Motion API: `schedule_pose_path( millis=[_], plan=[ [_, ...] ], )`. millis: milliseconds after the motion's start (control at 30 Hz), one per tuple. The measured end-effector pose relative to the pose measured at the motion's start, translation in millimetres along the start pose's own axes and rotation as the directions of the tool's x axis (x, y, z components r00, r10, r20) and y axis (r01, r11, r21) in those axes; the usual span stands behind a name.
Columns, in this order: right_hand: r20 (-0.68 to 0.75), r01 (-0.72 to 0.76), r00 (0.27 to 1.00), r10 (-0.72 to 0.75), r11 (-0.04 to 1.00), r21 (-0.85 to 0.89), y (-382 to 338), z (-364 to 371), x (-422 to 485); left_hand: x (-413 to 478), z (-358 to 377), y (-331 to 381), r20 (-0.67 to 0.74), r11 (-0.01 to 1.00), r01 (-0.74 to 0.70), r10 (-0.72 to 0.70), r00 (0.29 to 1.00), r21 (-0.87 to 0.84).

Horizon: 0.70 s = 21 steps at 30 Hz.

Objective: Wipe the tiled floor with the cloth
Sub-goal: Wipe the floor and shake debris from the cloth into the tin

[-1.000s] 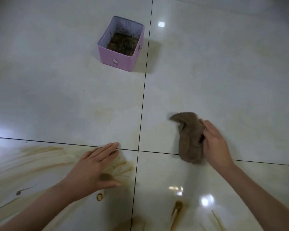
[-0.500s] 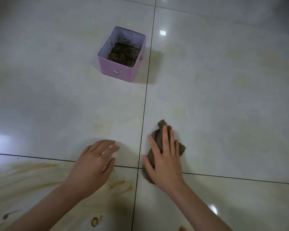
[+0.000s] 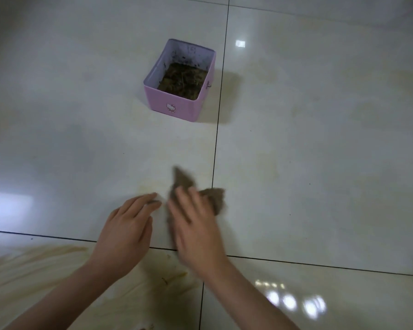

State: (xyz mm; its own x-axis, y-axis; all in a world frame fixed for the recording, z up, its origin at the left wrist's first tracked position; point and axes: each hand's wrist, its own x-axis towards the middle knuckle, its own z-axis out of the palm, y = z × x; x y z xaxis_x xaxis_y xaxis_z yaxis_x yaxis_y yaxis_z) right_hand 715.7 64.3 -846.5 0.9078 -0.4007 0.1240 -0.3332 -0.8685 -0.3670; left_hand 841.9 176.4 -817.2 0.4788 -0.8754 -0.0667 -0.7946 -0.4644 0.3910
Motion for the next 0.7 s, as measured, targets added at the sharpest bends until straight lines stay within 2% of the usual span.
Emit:
schedule_pose_path(
  millis=[100,133,167,233,267,333,367,433,500,533,633,700],
  plan=[
    [0.139,0.258,0.954,-0.267,0.963,0.084,21,-10,-3,8,-3,-5,-0.066,0.988,0.046,-0.056,0.996,-0.147],
    [0.147,0.283,0.946,-0.289,0.957,0.062,44,-19,-3,12,-4,-6,-0.085,0.986,0.053,-0.067,0.994,-0.161],
    [0.124,0.247,0.961,-0.246,0.969,0.011,70,-29,-2,17,-4,-7,-0.107,0.986,0.055,-0.073,0.992,-0.155],
    [-0.009,-0.012,1.000,0.011,0.993,-0.114,135,-53,-3,34,-2,-9,-0.137,0.983,0.091,-0.113,0.984,-0.160],
    [-0.080,-0.184,0.982,0.173,0.971,-0.152,164,-68,-5,48,-3,-8,-0.134,0.969,0.142,-0.171,0.976,-0.200],
    [-0.156,-0.486,0.872,0.465,0.861,-0.151,201,-87,-10,84,-7,-3,-0.101,0.906,0.266,-0.314,0.944,-0.329],
    [-0.184,-0.580,0.811,0.555,0.802,-0.139,207,-88,-10,104,-11,1,-0.081,0.858,0.320,-0.381,0.921,-0.403],
    [-0.265,-0.657,0.744,0.613,0.744,-0.123,205,-81,-3,147,-24,13,0.010,0.676,0.420,-0.521,0.853,-0.606],
    [-0.333,-0.659,0.730,0.597,0.744,-0.113,196,-70,5,182,-38,25,0.194,0.381,0.495,-0.605,0.772,-0.781],
    [-0.341,-0.647,0.737,0.584,0.755,-0.105,193,-67,8,195,-44,29,0.272,0.275,0.514,-0.602,0.751,-0.813],
    [-0.313,-0.613,0.767,0.560,0.784,-0.101,197,-66,8,223,-52,34,0.425,0.070,0.542,-0.540,0.727,-0.838],
    [-0.287,-0.601,0.783,0.552,0.790,-0.119,200,-68,7,235,-51,35,0.502,-0.074,0.555,-0.537,0.678,-0.829]
  ],
)
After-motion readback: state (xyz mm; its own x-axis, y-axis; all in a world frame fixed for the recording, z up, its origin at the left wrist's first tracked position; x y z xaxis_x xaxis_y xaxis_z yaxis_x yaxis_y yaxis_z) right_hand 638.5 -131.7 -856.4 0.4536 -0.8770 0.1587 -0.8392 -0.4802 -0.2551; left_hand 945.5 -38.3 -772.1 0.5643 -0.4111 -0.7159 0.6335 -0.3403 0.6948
